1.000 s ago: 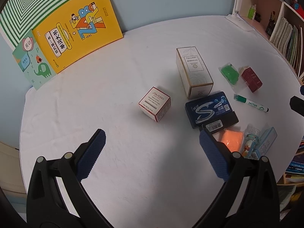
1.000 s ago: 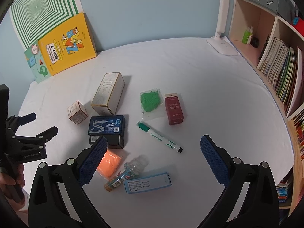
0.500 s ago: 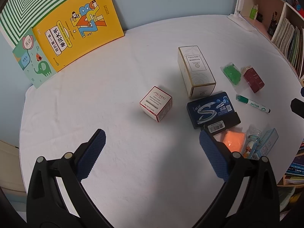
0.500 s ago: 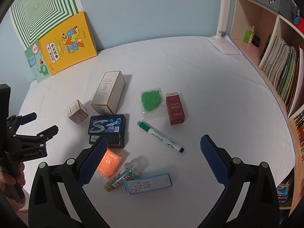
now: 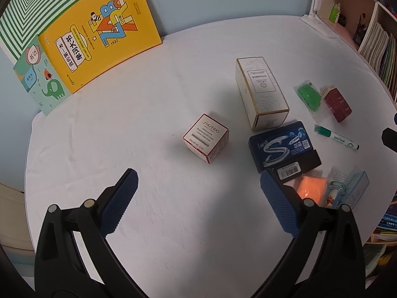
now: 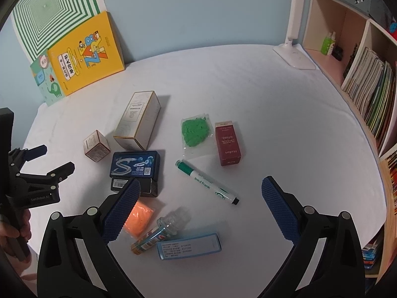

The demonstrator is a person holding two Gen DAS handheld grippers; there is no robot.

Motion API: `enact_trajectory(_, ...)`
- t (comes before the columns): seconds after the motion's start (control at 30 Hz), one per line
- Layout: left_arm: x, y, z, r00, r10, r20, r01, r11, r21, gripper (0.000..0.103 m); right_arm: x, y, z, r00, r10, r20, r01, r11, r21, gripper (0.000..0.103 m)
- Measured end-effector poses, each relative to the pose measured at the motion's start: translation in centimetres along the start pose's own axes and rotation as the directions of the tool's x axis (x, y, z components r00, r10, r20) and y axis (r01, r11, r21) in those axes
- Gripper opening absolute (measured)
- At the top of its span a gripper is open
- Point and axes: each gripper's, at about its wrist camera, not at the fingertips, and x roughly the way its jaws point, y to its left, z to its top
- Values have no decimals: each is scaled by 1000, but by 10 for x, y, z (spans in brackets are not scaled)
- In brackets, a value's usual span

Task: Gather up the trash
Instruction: 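Grasp the Shiseido box with the left tool while the right tool grasps the red box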

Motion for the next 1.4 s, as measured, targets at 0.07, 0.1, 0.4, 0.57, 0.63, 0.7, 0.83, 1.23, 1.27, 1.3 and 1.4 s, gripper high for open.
enact_trajectory(0.07, 4, 1, 1, 1000, -1, -10, 1, 1000, 0, 97, 4, -2, 2, 1000, 0, -6, 0, 1000, 0, 97)
enact_trajectory(0.1, 7, 1, 2, 1000, 0, -14, 0, 1000, 0, 97, 7, -3, 3, 1000, 0, -10, 0, 1000, 2, 97)
enact_trajectory(0.4, 34, 5, 9, 998, -11, -61, 11, 1000, 4, 97, 32, -10, 13, 999, -6, -53, 6, 1000, 3, 97)
enact_trajectory(0.57, 51, 7, 14, 996, -1, -84, 2, 1000, 14, 97, 51, -16, 21, 997, -9, -82, 9, 1000, 1, 97)
enact_trajectory(0.63, 57, 7, 18, 996, 0, -88, 2, 1000, 22, 95, 57, -18, 23, 996, -9, -92, 9, 1000, 3, 97)
enact_trajectory(0.7, 64, 6, 21, 996, 1, -94, 2, 999, 32, 94, 67, -20, 27, 994, -11, -108, 12, 1000, 4, 97)
enact_trajectory(0.83, 74, 4, 27, 995, -5, -98, 11, 998, 64, 89, 84, -24, 33, 991, -22, -132, 23, 1000, 6, 96)
enact_trajectory(1.23, 89, -3, 32, 989, -59, -135, 69, 995, 68, 42, 122, -40, 35, 980, -22, -197, 35, 997, 64, 32)
enact_trajectory(1.27, 88, -3, 32, 989, -65, -132, 74, 995, 65, 42, 123, -41, 34, 981, -18, -195, 31, 997, 67, 31)
enact_trajectory(1.3, 87, -3, 32, 989, -69, -131, 77, 995, 62, 41, 123, -42, 35, 982, -15, -191, 29, 997, 70, 31)
enact_trajectory(1.4, 85, 0, 29, 989, -75, -124, 82, 995, 50, 41, 120, -42, 35, 985, -3, -172, 16, 997, 77, 30)
